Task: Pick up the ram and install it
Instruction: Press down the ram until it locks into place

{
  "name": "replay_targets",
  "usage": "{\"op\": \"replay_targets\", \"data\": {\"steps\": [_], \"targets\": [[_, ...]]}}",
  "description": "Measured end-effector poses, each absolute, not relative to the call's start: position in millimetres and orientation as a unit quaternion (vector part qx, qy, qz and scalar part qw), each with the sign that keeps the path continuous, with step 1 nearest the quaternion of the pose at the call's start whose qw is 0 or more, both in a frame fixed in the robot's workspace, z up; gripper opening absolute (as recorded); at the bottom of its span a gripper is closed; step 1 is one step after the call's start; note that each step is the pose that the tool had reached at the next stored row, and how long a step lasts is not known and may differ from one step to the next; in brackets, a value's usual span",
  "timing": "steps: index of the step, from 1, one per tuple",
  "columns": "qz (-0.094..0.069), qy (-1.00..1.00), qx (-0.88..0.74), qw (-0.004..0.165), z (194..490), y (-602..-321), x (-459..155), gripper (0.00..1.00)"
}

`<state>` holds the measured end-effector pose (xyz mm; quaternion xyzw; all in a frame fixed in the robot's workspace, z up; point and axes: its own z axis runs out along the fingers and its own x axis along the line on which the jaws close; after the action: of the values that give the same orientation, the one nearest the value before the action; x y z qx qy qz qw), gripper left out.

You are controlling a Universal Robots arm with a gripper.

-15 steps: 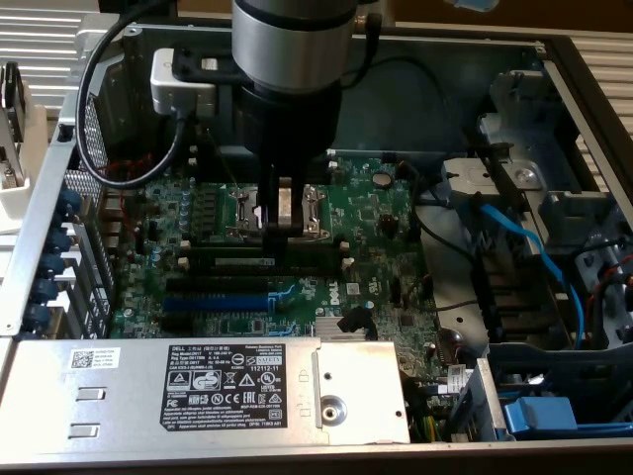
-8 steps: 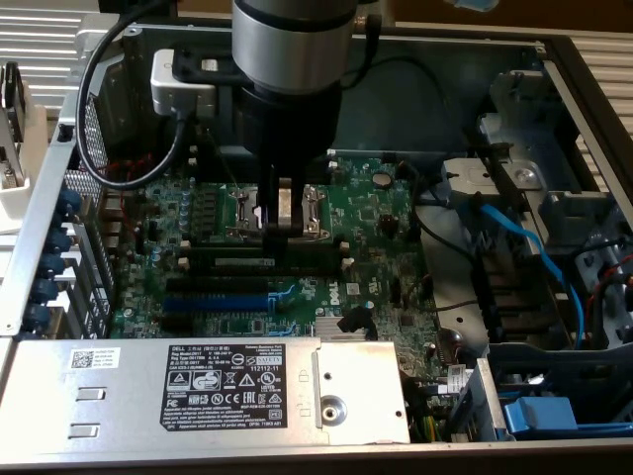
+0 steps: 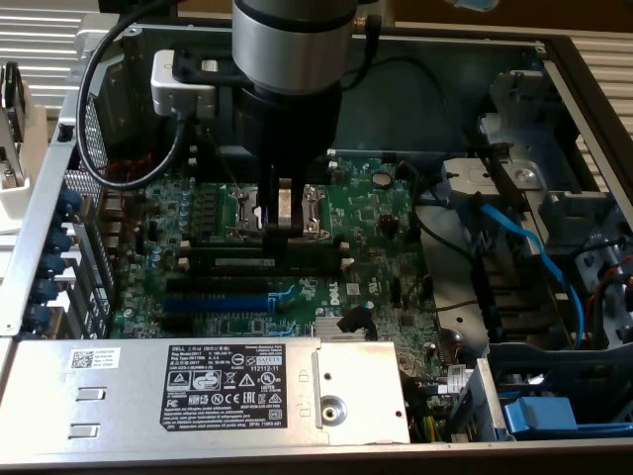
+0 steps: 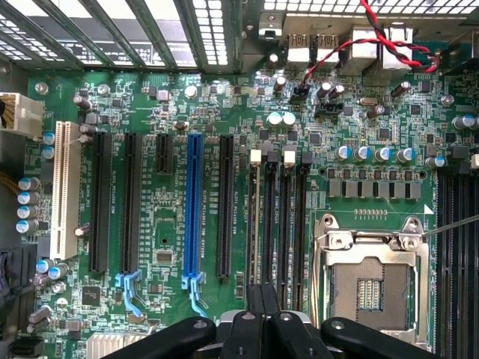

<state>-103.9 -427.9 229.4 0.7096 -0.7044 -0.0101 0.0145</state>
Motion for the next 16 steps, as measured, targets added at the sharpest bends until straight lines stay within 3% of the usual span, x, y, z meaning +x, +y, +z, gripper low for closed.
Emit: {"op": "replay_targets", "data": {"steps": [16], "targets": [[-0.014,-0.704,0.71,0.01,228.7,-427.9,-104.0,0.1]]}}
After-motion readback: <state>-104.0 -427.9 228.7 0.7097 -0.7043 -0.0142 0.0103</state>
